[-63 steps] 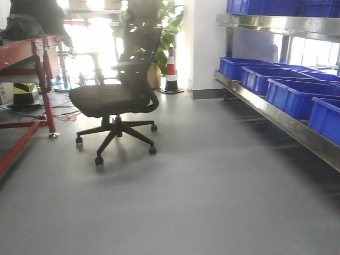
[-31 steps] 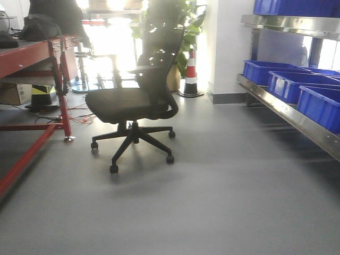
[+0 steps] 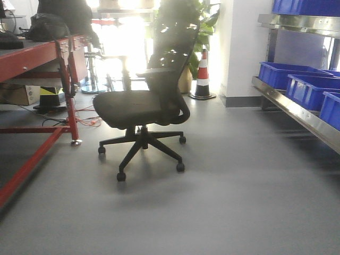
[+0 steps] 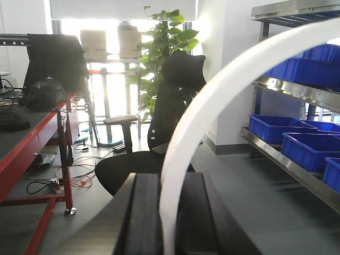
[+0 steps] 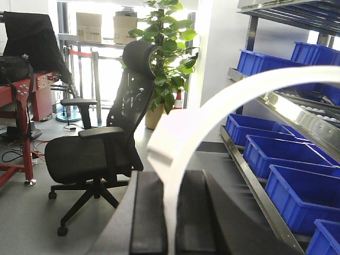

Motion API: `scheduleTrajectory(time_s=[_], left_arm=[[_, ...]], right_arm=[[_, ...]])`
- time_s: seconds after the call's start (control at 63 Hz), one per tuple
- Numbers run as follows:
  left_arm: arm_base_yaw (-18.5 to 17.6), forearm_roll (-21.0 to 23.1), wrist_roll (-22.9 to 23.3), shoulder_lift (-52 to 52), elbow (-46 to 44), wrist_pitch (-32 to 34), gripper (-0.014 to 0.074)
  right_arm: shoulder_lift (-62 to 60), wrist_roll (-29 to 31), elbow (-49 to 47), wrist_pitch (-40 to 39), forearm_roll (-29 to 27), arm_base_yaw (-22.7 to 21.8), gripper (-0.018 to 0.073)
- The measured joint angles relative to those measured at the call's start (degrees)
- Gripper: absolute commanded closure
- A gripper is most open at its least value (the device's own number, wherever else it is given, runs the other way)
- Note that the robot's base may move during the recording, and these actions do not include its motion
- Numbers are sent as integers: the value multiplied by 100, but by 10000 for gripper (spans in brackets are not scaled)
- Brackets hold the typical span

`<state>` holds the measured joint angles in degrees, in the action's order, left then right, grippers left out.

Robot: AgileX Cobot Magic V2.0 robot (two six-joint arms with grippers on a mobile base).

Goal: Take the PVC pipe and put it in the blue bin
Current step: 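Hold the pipe while driving toward the shelf of blue bins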

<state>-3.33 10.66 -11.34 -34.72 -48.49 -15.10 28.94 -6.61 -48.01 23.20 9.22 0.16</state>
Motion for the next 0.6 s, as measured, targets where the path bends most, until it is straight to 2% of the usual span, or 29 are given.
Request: scheduleTrajectory(time_s=[0.603], left_arm=[[0,0,0,0,0,0,707]], right_arm=[[0,0,0,0,0,0,722]])
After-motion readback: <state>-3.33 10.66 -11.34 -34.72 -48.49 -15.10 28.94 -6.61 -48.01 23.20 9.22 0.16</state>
